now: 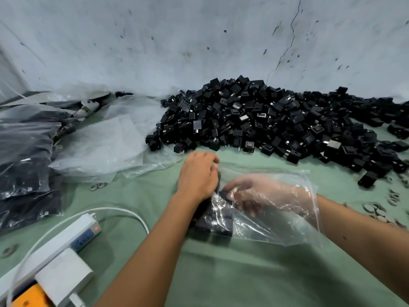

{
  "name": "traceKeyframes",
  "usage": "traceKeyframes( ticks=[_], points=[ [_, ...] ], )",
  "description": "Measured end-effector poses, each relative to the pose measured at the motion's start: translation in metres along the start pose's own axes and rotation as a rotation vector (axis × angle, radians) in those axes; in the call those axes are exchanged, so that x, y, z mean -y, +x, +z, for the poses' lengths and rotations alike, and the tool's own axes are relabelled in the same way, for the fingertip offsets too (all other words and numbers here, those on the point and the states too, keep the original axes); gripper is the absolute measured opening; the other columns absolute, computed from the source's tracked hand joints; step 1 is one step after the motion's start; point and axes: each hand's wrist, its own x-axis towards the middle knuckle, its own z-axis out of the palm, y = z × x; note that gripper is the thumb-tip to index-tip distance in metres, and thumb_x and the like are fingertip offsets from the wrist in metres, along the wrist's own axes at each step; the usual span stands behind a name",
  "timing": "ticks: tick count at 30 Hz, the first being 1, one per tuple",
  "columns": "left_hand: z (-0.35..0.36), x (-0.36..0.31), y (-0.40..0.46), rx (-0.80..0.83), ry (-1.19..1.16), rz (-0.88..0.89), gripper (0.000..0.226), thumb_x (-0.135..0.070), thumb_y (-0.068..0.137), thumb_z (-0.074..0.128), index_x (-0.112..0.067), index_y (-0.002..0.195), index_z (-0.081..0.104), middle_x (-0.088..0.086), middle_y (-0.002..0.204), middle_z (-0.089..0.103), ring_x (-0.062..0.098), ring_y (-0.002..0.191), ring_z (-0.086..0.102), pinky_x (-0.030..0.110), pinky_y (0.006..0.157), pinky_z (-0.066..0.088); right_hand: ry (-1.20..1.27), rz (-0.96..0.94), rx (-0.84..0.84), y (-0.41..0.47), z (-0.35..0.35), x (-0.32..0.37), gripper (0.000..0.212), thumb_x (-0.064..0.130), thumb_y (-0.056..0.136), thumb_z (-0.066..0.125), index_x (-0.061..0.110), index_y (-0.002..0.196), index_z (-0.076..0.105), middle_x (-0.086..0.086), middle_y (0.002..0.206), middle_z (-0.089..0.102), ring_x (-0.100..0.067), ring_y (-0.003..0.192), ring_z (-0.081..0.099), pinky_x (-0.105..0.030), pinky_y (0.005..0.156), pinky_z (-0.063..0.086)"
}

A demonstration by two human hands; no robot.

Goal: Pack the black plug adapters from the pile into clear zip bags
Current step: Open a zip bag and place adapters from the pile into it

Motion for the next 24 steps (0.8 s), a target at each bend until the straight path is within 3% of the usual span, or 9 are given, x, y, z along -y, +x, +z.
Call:
traceKeyframes(
  ticks=[4, 8, 11, 13, 16, 18, 20, 21, 24],
  points=[
    [0.002, 0.000, 0.006, 0.192, 0.077, 0.042, 0.026, -0.028, 0.107, 0.042, -0.024, 0.119, 0.065, -0.001, 0.117, 0.064, 0.023, 0.114, 0.054, 0.041, 0.100, 0.044, -0.034, 0.022, 0.017, -0.004, -0.007, 0.004, 0.018, 0.026, 0.104, 0.061, 0.029, 0.121, 0.066, 0.014, 0.071, 0.074, -0.004, 0.058, 0.070, -0.014, 0.051, 0.051],
    [0.002, 0.004, 0.002, 0.145, 0.173, -0.003, 0.031, -0.037, 0.106, 0.042, -0.020, 0.114, 0.067, 0.001, 0.111, 0.060, 0.023, 0.111, 0.053, 0.042, 0.099, 0.046, -0.124, 0.073, 0.147, -0.028, -0.030, 0.003, 0.028, 0.022, 0.106, 0.055, 0.043, 0.121, 0.067, 0.031, 0.105, 0.072, 0.009, 0.092, 0.070, -0.019, 0.079, 0.054],
    [0.001, 0.000, -0.002, 0.135, 0.235, -0.030, 0.037, -0.042, 0.106, 0.040, -0.020, 0.122, 0.065, 0.004, 0.123, 0.059, 0.025, 0.121, 0.050, 0.046, 0.109, 0.041, 0.097, 0.102, 0.292, -0.055, -0.061, -0.015, 0.027, 0.013, 0.102, 0.061, 0.017, 0.127, 0.069, -0.003, 0.127, 0.072, -0.023, 0.105, 0.073, -0.037, 0.086, 0.060],
    [0.002, -0.008, -0.008, 0.127, 0.267, -0.021, 0.047, -0.051, 0.105, 0.036, -0.022, 0.134, 0.059, 0.006, 0.145, 0.051, 0.027, 0.140, 0.038, 0.051, 0.122, 0.026, 0.175, 0.180, 0.324, -0.074, -0.089, -0.033, 0.026, 0.009, 0.095, 0.068, 0.002, 0.121, 0.068, -0.023, 0.119, 0.071, -0.034, 0.097, 0.073, -0.040, 0.080, 0.062],
    [0.011, -0.027, -0.020, 0.113, 0.195, 0.018, 0.065, -0.065, 0.101, 0.026, -0.027, 0.152, 0.041, 0.001, 0.171, 0.015, 0.027, 0.159, 0.000, 0.051, 0.127, -0.001, 0.019, 0.370, 0.070, -0.090, -0.122, -0.044, 0.013, 0.013, 0.084, 0.072, 0.001, 0.086, 0.073, -0.014, 0.075, 0.072, -0.021, 0.057, 0.065, -0.025, 0.047, 0.052],
    [0.020, -0.036, -0.025, 0.160, 0.182, 0.028, 0.074, -0.072, 0.099, 0.019, -0.029, 0.158, 0.031, -0.002, 0.173, 0.003, 0.025, 0.158, -0.012, 0.050, 0.126, -0.006, -0.115, 0.425, -0.320, -0.081, -0.129, -0.051, 0.015, 0.015, 0.088, 0.068, 0.003, 0.081, 0.074, -0.005, 0.062, 0.064, -0.013, 0.046, 0.053, -0.021, 0.042, 0.041],
    [0.028, -0.040, -0.027, 0.240, 0.226, 0.006, 0.082, -0.075, 0.097, 0.011, -0.027, 0.163, 0.020, -0.002, 0.172, -0.002, 0.025, 0.158, -0.015, 0.051, 0.127, -0.008, -0.269, 0.383, -0.809, -0.059, -0.123, -0.050, 0.012, 0.016, 0.093, 0.066, 0.012, 0.087, 0.075, -0.002, 0.071, 0.070, -0.014, 0.056, 0.060, -0.024, 0.053, 0.047],
    [0.031, -0.040, -0.028, 0.276, 0.270, -0.005, 0.085, -0.076, 0.095, 0.007, -0.027, 0.164, 0.014, -0.002, 0.172, -0.004, 0.025, 0.158, -0.015, 0.051, 0.127, -0.007, -0.387, 0.339, -0.937, -0.050, -0.117, -0.045, 0.010, 0.019, 0.093, 0.066, 0.017, 0.094, 0.075, -0.004, 0.084, 0.074, -0.019, 0.071, 0.066, -0.028, 0.065, 0.052],
    [0.038, -0.040, -0.030, 0.304, 0.350, -0.018, 0.089, -0.078, 0.093, -0.001, -0.026, 0.165, 0.007, -0.001, 0.172, -0.005, 0.025, 0.158, -0.013, 0.052, 0.128, -0.004, -0.680, 0.338, -0.844, -0.031, -0.104, -0.039, 0.037, 0.030, 0.095, 0.069, 0.019, 0.129, 0.063, -0.010, 0.130, 0.060, -0.035, 0.111, 0.063, -0.045, 0.093, 0.054]
  ],
)
